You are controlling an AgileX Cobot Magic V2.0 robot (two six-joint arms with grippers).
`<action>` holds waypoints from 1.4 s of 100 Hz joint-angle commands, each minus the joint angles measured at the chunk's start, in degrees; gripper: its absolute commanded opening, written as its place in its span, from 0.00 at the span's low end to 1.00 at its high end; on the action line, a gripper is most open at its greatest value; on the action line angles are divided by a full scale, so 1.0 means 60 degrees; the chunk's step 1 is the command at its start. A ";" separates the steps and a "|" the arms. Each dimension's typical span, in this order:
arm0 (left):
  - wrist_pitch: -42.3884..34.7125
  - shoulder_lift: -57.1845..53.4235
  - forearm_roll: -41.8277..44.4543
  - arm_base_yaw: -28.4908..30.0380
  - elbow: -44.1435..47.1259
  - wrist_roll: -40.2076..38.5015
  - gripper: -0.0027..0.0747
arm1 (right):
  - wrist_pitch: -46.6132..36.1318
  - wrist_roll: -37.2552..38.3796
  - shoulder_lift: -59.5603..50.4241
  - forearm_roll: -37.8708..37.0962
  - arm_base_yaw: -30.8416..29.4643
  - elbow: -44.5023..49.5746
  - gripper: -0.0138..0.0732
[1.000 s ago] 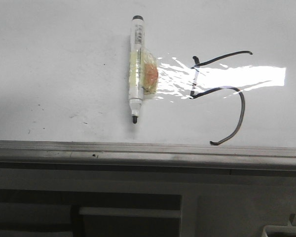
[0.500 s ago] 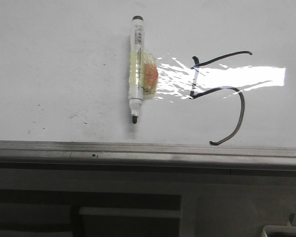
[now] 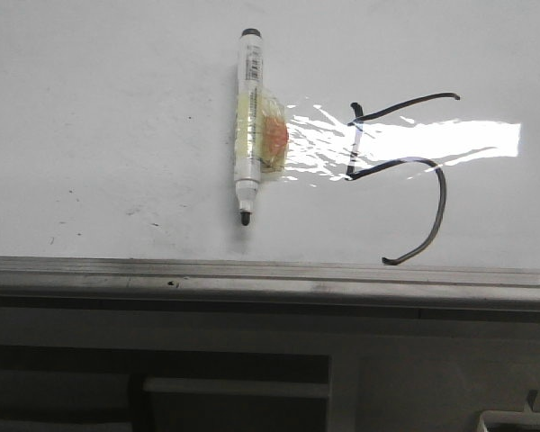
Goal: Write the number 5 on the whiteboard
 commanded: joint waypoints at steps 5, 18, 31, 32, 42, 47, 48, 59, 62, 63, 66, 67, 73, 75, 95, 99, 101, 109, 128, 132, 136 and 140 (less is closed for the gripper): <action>-0.0593 0.0058 -0.0014 -0.0015 -0.0189 0.0019 0.01 | -0.0727 0.0039 0.0100 0.0017 -0.0067 -0.0196 0.11; -0.1930 -0.0069 0.0080 0.0163 0.0333 0.0019 0.01 | -0.0727 0.0039 0.0100 0.0017 -0.0067 -0.0196 0.11; -0.3273 -0.0516 0.0824 0.1094 0.1225 -0.0384 0.01 | -0.0727 0.0039 0.0100 0.0017 -0.0067 -0.0196 0.11; -0.3315 -0.0548 0.0845 0.1251 0.1336 -0.0520 0.01 | -0.0727 0.0039 0.0100 0.0017 -0.0067 -0.0196 0.11; -0.3070 -0.1116 0.1310 0.2559 0.1980 -0.1674 0.01 | -0.0727 0.0039 0.0100 0.0017 -0.0067 -0.0196 0.11; -0.2559 -0.1510 0.1876 0.3236 0.2154 -0.2371 0.01 | -0.0727 0.0039 0.0100 0.0017 -0.0067 -0.0196 0.11; -0.2469 -0.1558 0.2044 0.3422 0.2174 -0.2561 0.01 | -0.0727 0.0039 0.0100 0.0017 -0.0067 -0.0196 0.11; -0.0842 -0.2199 0.3164 0.4756 0.2217 -0.4025 0.01 | -0.0727 0.0039 0.0100 0.0017 -0.0067 -0.0196 0.11; -0.0393 -0.2338 0.3470 0.5071 0.2217 -0.4445 0.01 | -0.0727 0.0039 0.0100 0.0017 -0.0067 -0.0196 0.11; -0.0200 -0.2340 0.3622 0.5146 0.2217 -0.4551 0.01 | -0.0727 0.0039 0.0100 0.0017 -0.0067 -0.0196 0.11; 0.0138 -0.2318 0.3915 0.5498 0.2217 -0.4975 0.01 | -0.0727 0.0039 0.0100 0.0017 -0.0067 -0.0196 0.11; 0.0337 -0.2316 0.4067 0.5622 0.2217 -0.5255 0.01 | -0.0727 0.0039 0.0100 0.0017 -0.0067 -0.0196 0.11; 0.1116 -0.2318 0.4490 0.6029 0.2233 -0.5745 0.01 | -0.0727 0.0039 0.0100 0.0017 -0.0067 -0.0196 0.11; 0.1432 -0.2318 0.4586 0.6141 0.2232 -0.6007 0.01 | -0.0727 0.0039 0.0100 0.0017 -0.0067 -0.0196 0.11; 0.2532 -0.2318 0.4676 0.6574 0.2553 -0.6810 0.01 | -0.0727 0.0039 0.0100 0.0017 -0.0067 -0.0196 0.11; 0.2516 -0.2318 0.4736 0.6591 0.2553 -0.6810 0.01 | -0.0727 0.0039 0.0100 0.0017 -0.0067 -0.0196 0.11; 0.2516 -0.2318 0.4777 0.6591 0.2553 -0.6810 0.01 | -0.0727 0.0039 0.0100 0.0017 -0.0067 -0.0196 0.11; 0.2497 -0.2318 0.4872 0.6591 0.2553 -0.6810 0.01 | -0.0727 0.0039 0.0100 0.0017 -0.0067 -0.0196 0.11; 0.2497 -0.2318 0.4872 0.6591 0.2553 -0.6810 0.01 | -0.0727 0.0039 0.0100 0.0017 -0.0067 -0.0196 0.11; 0.2497 -0.2318 0.4872 0.6591 0.2553 -0.6810 0.01 | -0.0727 0.0039 0.0100 0.0017 -0.0067 -0.0196 0.11; 0.2497 -0.2318 0.4872 0.6591 0.2553 -0.6810 0.01 | -0.0727 0.0039 0.0100 0.0017 -0.0067 -0.0196 0.11; 0.2497 -0.2318 0.4872 0.6591 0.2553 -0.6810 0.01 | -0.0727 0.0039 0.0100 0.0017 -0.0067 -0.0196 0.11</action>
